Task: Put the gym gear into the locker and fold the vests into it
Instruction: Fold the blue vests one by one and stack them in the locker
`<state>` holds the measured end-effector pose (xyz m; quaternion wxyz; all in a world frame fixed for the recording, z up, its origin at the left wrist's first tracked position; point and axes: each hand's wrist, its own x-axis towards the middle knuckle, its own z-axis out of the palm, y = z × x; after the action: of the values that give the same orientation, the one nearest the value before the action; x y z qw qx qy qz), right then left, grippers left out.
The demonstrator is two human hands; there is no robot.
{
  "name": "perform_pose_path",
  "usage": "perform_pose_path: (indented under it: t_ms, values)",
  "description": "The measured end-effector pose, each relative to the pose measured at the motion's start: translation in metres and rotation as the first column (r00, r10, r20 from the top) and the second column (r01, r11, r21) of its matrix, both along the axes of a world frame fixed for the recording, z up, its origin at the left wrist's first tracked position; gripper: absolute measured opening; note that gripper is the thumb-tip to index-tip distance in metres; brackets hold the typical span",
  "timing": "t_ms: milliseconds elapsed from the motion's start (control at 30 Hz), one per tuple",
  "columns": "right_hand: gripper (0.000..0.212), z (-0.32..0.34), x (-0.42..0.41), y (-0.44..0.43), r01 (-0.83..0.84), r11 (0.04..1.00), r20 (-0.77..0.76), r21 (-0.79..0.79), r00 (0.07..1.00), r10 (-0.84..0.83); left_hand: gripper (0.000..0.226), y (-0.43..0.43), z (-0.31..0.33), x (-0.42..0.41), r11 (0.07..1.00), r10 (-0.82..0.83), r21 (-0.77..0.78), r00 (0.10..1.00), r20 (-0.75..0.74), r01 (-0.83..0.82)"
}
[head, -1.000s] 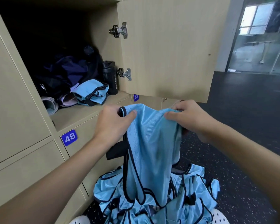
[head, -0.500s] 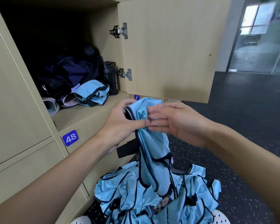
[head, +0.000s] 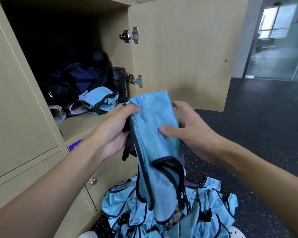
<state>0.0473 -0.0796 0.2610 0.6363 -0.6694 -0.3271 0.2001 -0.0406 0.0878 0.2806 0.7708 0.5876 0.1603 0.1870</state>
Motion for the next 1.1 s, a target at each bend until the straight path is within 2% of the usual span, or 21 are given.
perform_pose_path:
  t_ms: [67,133,200,333,500,600,700,800,900,933,967,1033,1100]
  values:
    - [0.062,0.002,-0.003,0.003,0.096,0.993,0.006,0.062,0.995,-0.097,0.070,-0.006,-0.004,-0.001,0.999,0.001,0.043,0.999,-0.050,0.002]
    - [0.062,0.004,-0.004,0.002,0.160,0.976,-0.013,0.147,0.987,-0.160,0.102,-0.015,-0.009,-0.006,0.996,-0.052,0.071,0.993,-0.108,0.060]
    - [0.063,0.004,-0.001,0.001,0.216,0.958,-0.020,0.189,0.976,-0.216,0.117,-0.025,-0.012,-0.008,0.991,-0.090,0.084,0.987,-0.135,0.102]
    - [0.071,0.002,0.004,-0.004,0.199,0.969,0.002,0.145,0.980,-0.201,0.112,-0.028,-0.014,-0.006,0.990,0.003,0.144,0.998,-0.057,0.005]
    - [0.103,-0.005,0.004,-0.005,-0.068,0.994,-0.015,0.089,0.997,0.070,0.091,-0.027,-0.005,-0.008,0.990,0.137,0.016,0.986,0.095,-0.139]
    - [0.095,-0.007,0.002,-0.001,-0.076,0.995,0.037,0.066,0.997,0.074,0.073,-0.024,-0.001,-0.007,0.982,0.188,-0.034,0.976,0.110,-0.186]
    - [0.077,-0.003,0.001,-0.001,-0.054,0.992,0.040,0.110,0.998,0.050,0.059,-0.016,0.003,-0.009,0.985,0.135,0.106,0.991,0.003,-0.135]
    - [0.071,-0.001,0.002,-0.003,-0.025,0.992,0.027,0.124,0.999,0.022,0.066,-0.007,0.003,-0.012,0.941,0.006,0.337,0.994,-0.110,0.031]
    - [0.071,0.001,0.004,-0.005,-0.016,0.990,0.019,0.141,1.000,0.014,0.069,-0.004,-0.003,-0.014,0.756,0.041,0.649,0.984,-0.172,0.082]
    - [0.071,0.002,0.004,-0.005,-0.021,0.988,0.015,0.151,1.000,0.019,0.072,-0.006,-0.004,-0.015,0.701,0.030,0.707,0.986,-0.163,0.095]
    - [0.071,0.003,0.004,-0.006,-0.030,0.987,0.011,0.160,1.000,0.029,0.080,-0.007,-0.006,-0.016,0.683,-0.012,0.722,0.990,-0.139,0.110]
    - [0.071,0.005,0.002,-0.007,-0.055,0.984,-0.009,0.171,0.998,0.058,0.091,-0.010,-0.010,-0.016,0.704,-0.106,0.694,0.989,-0.107,0.151]
    - [0.071,0.006,0.001,-0.008,-0.059,0.983,-0.034,0.175,0.997,0.066,0.086,-0.014,-0.011,-0.017,0.704,-0.135,0.697,0.989,-0.060,0.139]
